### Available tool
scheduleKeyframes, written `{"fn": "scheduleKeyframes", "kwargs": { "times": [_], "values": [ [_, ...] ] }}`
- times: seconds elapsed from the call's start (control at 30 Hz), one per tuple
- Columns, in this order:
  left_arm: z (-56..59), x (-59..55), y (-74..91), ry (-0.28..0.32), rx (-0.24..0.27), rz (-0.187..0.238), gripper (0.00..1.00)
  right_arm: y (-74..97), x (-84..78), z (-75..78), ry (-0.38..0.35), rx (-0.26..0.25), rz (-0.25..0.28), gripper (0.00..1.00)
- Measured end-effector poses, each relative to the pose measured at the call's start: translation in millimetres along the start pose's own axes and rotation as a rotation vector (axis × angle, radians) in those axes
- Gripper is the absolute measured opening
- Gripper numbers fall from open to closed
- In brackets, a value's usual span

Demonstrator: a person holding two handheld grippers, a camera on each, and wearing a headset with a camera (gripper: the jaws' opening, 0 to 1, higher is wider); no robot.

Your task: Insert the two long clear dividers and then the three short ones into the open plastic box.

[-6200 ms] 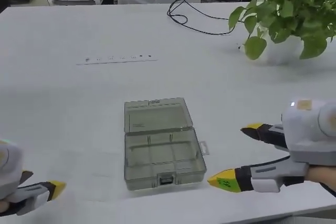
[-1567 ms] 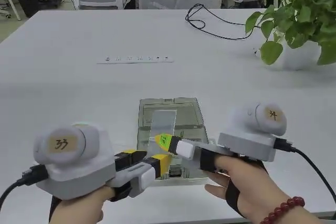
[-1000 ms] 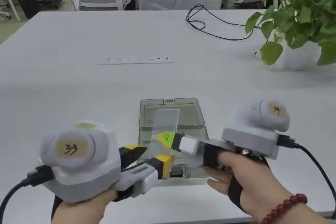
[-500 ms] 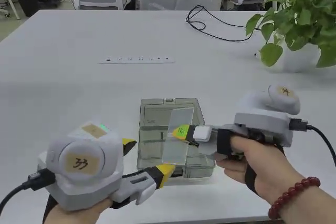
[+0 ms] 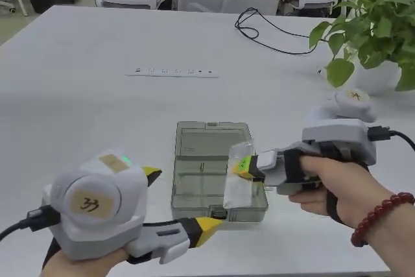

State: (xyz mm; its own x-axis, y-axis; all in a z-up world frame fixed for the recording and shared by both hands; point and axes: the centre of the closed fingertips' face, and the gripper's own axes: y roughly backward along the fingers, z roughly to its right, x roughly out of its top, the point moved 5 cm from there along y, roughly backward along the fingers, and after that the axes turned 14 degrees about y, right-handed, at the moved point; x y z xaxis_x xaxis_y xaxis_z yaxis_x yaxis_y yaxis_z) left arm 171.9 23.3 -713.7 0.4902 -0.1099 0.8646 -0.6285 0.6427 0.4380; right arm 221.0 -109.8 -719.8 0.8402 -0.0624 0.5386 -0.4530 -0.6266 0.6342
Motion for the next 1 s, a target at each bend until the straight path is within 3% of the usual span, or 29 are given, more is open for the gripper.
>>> {"fn": "scheduleKeyframes", "kwargs": {
  "times": [0.4,0.63,0.7,0.83,1.0],
  "values": [
    [-3.3,7.8,-0.8,-0.003,-0.027,0.038,0.94,-5.3,5.5,9.1,0.004,-0.066,-0.137,0.06],
    [-3.6,8.6,-1.4,-0.012,-0.041,0.042,0.99,-9.0,11.6,13.6,0.008,-0.102,-0.205,0.06],
    [-3.9,9.0,-1.6,-0.013,-0.043,0.046,1.0,-12.1,16.3,22.1,0.013,-0.115,-0.233,0.06],
    [-1.9,14.3,-0.7,0.007,-0.069,0.092,1.0,-17.9,18.7,30.3,0.015,-0.13,-0.263,0.06],
    [-4.2,13.4,-1.7,0.003,-0.057,0.083,1.0,-22.3,13.0,33.9,0.008,-0.147,-0.297,0.06]
  ]
}}
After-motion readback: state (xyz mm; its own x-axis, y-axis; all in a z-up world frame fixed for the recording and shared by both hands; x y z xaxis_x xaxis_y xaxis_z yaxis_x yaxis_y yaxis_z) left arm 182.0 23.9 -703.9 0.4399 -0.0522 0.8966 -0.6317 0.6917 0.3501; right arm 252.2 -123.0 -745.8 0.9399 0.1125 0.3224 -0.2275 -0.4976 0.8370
